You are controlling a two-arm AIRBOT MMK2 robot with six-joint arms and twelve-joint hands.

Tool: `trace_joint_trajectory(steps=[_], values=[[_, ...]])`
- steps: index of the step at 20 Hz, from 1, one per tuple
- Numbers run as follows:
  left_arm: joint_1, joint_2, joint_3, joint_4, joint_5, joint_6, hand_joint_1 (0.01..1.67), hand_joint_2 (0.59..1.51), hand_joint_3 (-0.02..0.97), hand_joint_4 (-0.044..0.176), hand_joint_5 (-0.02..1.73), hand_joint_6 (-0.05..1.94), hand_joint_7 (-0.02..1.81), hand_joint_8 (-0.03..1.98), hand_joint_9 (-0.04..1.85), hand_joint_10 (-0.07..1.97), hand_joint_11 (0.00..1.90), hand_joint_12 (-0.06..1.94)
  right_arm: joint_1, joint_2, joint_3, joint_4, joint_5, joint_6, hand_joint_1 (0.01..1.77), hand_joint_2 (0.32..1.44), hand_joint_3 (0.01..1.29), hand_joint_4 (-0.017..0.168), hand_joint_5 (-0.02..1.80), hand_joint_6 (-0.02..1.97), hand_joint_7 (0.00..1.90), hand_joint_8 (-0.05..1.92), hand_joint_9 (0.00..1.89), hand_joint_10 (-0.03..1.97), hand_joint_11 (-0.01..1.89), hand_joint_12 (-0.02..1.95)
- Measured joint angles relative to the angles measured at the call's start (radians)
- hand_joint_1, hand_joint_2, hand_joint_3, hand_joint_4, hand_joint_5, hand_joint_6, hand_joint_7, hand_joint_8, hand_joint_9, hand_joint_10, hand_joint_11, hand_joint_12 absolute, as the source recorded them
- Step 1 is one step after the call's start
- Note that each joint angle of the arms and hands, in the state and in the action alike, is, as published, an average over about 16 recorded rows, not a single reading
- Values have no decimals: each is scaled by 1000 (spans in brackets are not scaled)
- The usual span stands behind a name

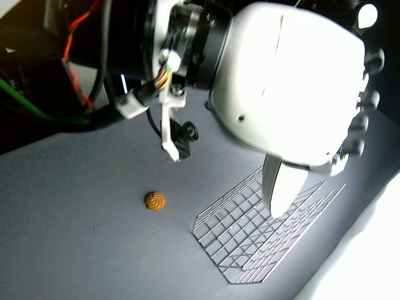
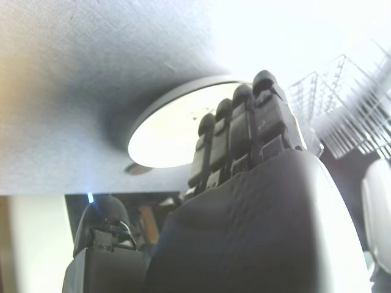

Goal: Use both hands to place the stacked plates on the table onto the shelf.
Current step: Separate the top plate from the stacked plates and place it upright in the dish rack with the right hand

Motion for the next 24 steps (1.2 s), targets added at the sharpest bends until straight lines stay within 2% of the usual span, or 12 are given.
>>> trace_joint_trajectory(steps=[11, 24], values=[[11, -4, 2, -3, 9, 3, 22, 1117, 12, 1, 65, 16, 57, 11, 40, -3, 31, 12, -26, -2, 36, -100, 33, 127, 1229, 1002, 13, -8, 959, 823, 1168, 741, 1380, 30, 905, 1292], [12, -6, 4, -5, 12, 5, 23, 1118, 13, 0, 76, 17, 73, 11, 47, -10, 44, 27, -73, -18, 64, -109, -25, 178, 1229, 1002, 13, -5, 974, 810, 1172, 715, 1384, 33, 917, 1272]])
